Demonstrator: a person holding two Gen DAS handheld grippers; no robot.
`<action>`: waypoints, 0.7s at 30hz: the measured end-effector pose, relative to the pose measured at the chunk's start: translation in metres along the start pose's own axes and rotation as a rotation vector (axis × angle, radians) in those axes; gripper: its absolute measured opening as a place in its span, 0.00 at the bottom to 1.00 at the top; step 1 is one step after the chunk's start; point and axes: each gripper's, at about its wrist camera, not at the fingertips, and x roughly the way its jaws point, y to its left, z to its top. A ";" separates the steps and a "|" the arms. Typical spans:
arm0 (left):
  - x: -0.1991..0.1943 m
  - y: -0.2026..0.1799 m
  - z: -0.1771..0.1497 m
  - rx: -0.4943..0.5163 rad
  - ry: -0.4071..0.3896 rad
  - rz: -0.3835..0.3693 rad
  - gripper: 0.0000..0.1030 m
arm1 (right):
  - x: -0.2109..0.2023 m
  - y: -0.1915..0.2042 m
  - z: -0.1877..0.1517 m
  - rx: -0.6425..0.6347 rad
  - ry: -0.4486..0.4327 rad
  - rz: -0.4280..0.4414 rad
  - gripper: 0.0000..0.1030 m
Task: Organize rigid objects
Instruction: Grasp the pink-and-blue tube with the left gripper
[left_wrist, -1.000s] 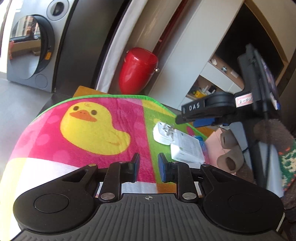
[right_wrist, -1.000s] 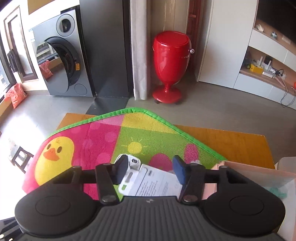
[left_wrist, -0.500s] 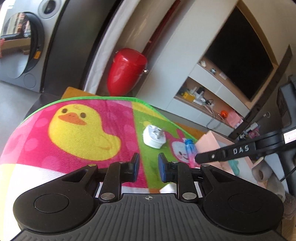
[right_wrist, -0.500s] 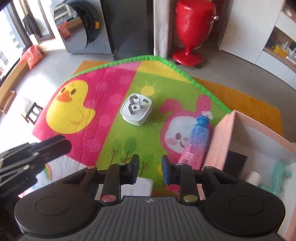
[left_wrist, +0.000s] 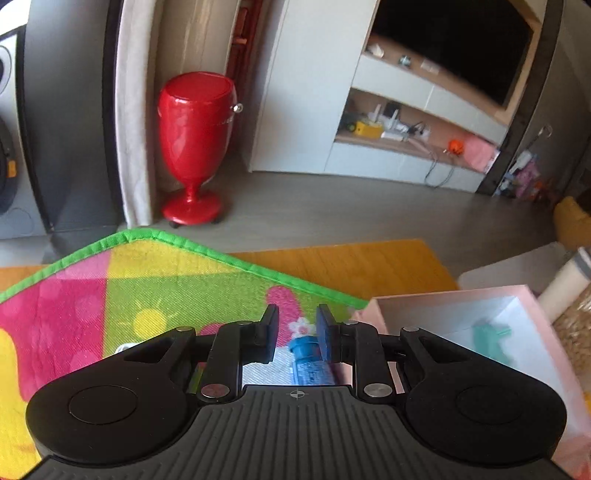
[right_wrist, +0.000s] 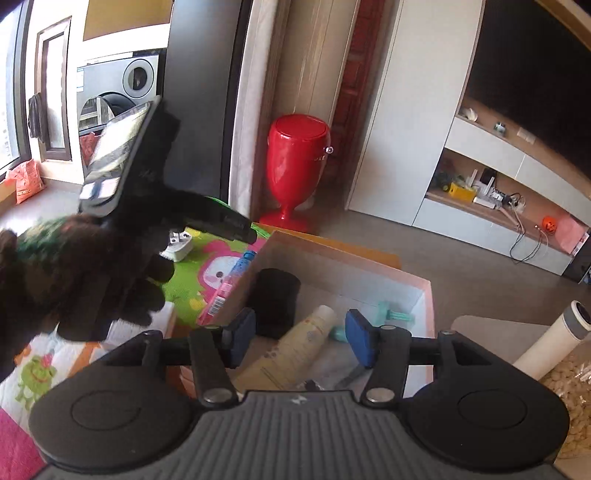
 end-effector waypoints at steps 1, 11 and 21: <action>0.008 -0.003 0.002 0.015 0.024 0.035 0.23 | -0.002 -0.005 -0.009 0.000 -0.003 -0.007 0.53; -0.018 0.002 -0.043 0.250 0.061 -0.036 0.15 | -0.005 -0.033 -0.070 0.165 -0.034 0.084 0.57; -0.064 0.022 -0.072 0.163 0.073 -0.172 0.16 | -0.022 -0.033 -0.095 0.194 -0.113 -0.009 0.57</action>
